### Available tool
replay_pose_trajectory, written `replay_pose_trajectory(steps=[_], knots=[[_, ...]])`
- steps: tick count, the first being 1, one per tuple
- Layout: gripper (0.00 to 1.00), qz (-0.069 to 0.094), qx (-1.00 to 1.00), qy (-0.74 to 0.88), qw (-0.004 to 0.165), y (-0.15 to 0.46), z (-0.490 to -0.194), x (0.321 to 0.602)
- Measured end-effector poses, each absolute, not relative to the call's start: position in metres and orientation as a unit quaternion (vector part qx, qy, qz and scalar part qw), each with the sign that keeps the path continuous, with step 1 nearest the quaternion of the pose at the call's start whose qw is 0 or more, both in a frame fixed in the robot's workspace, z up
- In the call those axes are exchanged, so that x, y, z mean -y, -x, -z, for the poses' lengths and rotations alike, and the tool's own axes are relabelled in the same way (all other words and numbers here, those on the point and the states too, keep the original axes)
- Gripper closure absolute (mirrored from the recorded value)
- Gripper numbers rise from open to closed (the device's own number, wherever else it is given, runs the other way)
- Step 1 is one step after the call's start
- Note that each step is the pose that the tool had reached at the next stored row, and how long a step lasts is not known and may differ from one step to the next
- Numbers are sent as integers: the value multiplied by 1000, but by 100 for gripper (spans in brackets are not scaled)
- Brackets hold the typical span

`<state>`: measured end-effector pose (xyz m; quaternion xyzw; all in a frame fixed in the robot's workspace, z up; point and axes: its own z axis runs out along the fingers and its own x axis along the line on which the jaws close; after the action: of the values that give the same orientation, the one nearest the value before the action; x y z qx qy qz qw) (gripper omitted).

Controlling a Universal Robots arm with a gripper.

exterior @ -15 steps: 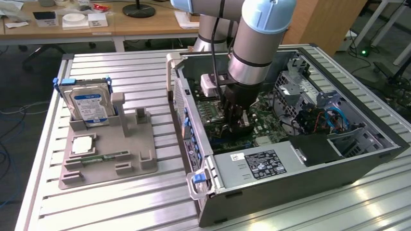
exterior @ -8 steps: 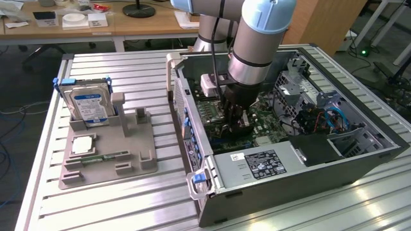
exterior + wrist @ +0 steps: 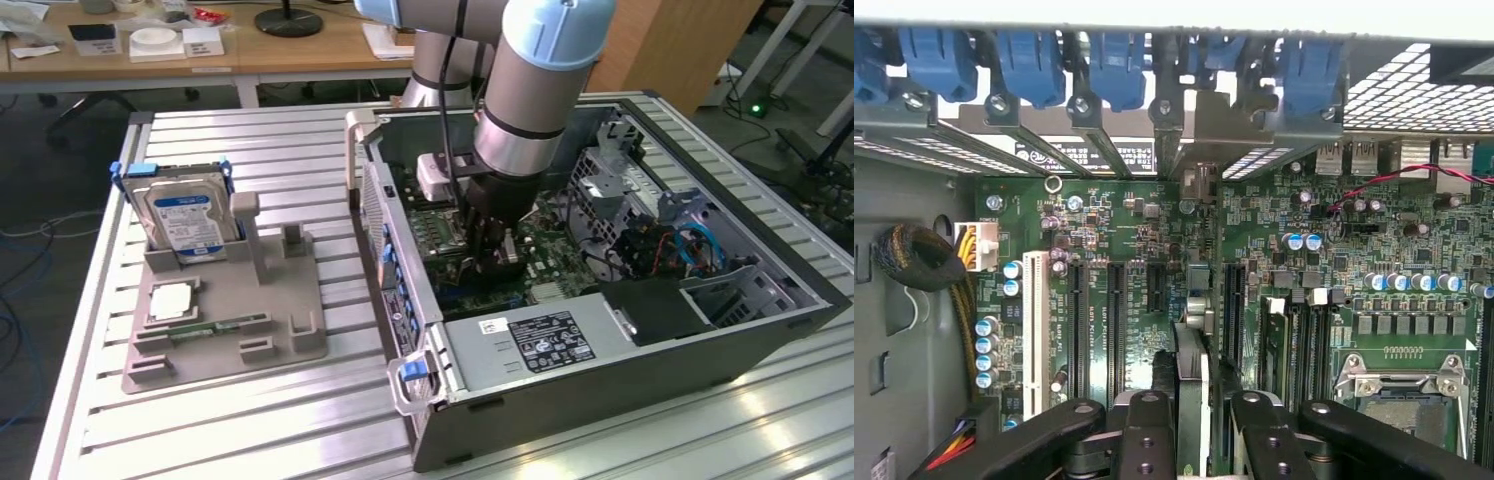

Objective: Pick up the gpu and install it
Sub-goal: 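Insert the gpu into the slot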

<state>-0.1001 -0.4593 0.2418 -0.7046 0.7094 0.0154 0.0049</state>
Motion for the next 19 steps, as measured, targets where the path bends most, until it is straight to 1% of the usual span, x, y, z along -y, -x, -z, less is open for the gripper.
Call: replay_pose_trajectory(steps=[10, 19], knots=[[74, -16, -709, 705, 5, 100, -241, 459], [74, -16, -709, 705, 5, 100, -235, 459]])
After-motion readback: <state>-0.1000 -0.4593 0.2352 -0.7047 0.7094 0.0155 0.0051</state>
